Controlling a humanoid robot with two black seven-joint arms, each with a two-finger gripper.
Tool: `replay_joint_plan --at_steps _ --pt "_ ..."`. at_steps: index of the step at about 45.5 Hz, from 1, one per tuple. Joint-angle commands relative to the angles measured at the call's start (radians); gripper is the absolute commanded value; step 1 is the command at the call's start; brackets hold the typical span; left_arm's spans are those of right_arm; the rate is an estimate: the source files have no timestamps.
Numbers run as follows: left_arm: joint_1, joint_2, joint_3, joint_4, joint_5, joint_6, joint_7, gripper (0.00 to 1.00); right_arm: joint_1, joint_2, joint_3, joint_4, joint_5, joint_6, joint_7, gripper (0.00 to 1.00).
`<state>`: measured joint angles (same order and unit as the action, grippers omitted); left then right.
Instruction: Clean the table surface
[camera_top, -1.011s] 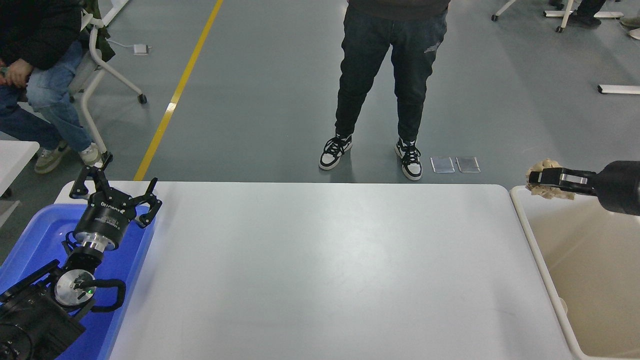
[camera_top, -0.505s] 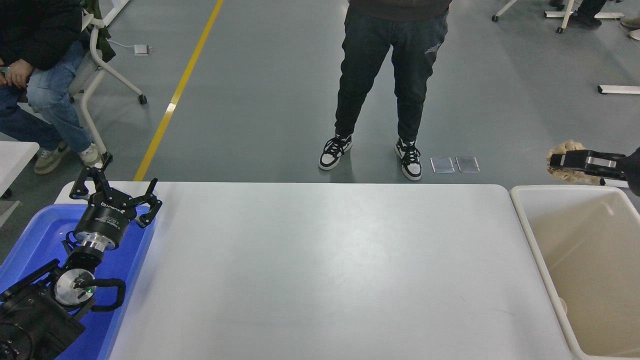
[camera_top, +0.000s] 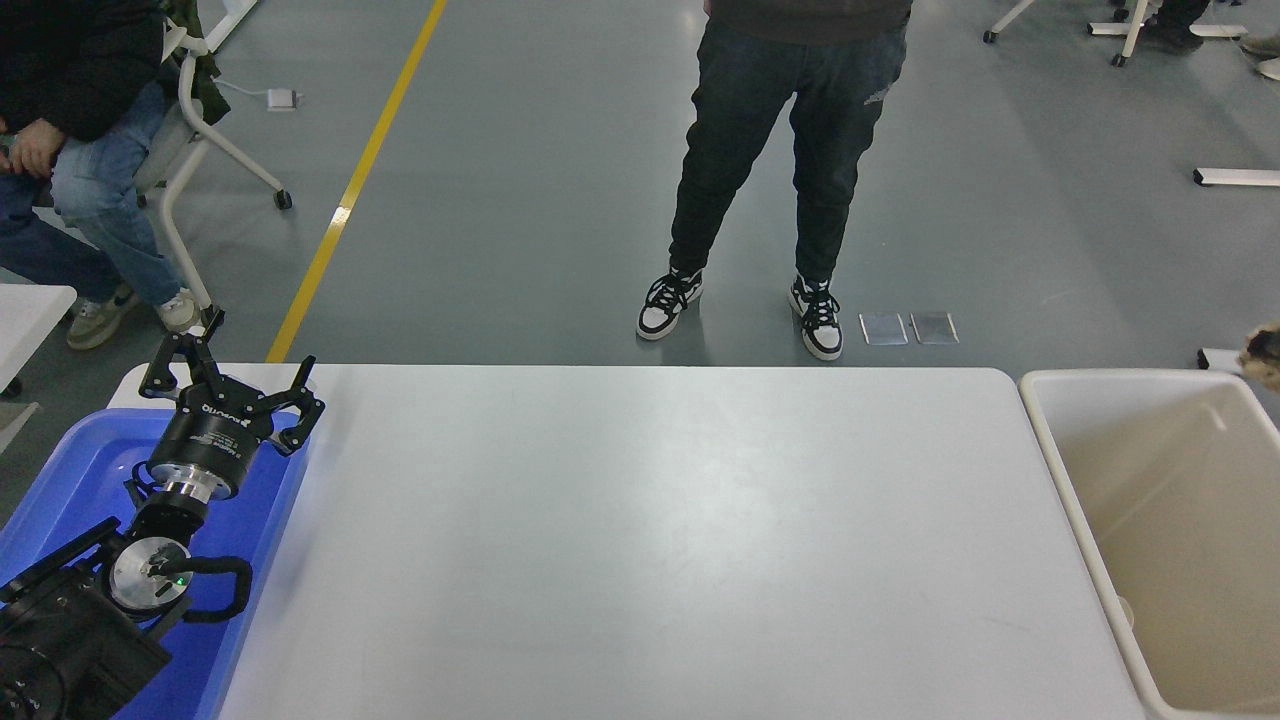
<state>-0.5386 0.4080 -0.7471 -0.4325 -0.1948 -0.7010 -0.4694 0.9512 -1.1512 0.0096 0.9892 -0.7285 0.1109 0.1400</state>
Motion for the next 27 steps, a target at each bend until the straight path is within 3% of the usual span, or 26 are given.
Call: replay_joint_plan --at_steps 1,16,27 --pt "-0.001 0.0 0.0 0.0 0.0 0.0 0.0 1.0 -0.161 0.14 0.003 -0.173 0.245 -0.092 0.046 0.0" --pt "0.0 0.0 0.0 0.0 0.0 0.0 0.0 1.0 -0.324 0.455 0.168 -0.575 0.317 -0.12 0.058 0.0" --pt "0.0 0.0 0.0 0.0 0.0 0.0 0.0 1.0 -0.338 0.617 0.224 -0.787 0.354 -0.129 0.056 0.0"
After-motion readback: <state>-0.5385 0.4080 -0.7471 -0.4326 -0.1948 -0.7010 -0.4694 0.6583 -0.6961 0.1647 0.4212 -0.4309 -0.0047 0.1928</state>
